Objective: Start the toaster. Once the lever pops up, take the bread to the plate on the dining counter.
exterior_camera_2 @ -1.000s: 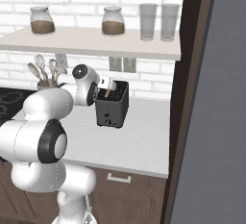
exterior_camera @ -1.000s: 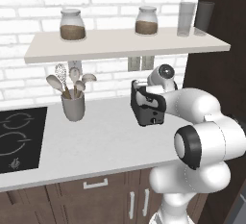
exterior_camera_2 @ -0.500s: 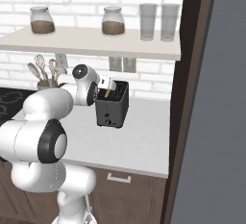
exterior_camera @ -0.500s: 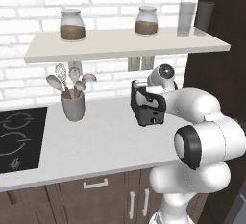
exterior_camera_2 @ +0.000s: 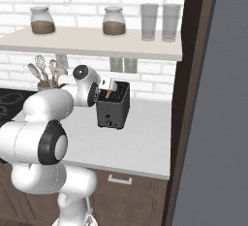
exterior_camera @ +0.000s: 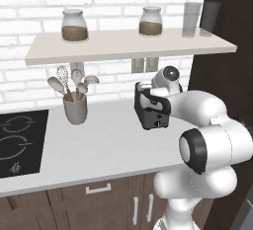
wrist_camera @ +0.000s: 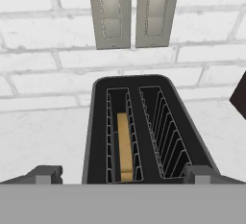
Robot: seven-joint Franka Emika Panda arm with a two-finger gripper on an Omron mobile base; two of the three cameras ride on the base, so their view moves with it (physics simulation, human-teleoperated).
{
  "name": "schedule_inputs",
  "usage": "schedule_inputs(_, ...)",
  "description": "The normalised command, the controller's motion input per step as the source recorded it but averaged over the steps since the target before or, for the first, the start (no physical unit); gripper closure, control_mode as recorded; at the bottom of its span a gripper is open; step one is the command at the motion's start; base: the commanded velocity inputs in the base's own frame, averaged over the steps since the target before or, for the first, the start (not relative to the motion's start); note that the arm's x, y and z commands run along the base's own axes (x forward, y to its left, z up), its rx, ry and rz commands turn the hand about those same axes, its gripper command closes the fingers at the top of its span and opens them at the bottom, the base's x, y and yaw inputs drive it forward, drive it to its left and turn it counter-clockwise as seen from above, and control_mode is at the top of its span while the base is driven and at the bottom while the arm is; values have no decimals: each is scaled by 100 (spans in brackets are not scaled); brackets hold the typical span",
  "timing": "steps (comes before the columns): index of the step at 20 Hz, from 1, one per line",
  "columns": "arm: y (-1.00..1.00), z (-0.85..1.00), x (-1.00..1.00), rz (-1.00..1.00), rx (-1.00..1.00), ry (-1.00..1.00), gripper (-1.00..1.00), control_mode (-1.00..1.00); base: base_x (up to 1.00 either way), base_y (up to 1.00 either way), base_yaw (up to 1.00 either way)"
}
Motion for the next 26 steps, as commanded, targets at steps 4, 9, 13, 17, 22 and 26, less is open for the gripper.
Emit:
schedule_inputs(4, 0, 0, 0, 0, 0, 0, -100, -100, 0, 0, 0)
schedule_inputs(9, 0, 0, 0, 0, 0, 0, -100, -100, 0, 0, 0)
schedule_inputs(13, 0, 0, 0, 0, 0, 0, -100, -100, 0, 0, 0)
schedule_inputs(17, 0, 0, 0, 0, 0, 0, -100, -100, 0, 0, 0)
schedule_inputs(22, 0, 0, 0, 0, 0, 0, -100, -100, 0, 0, 0)
schedule_inputs(26, 0, 0, 0, 0, 0, 0, -100, -100, 0, 0, 0)
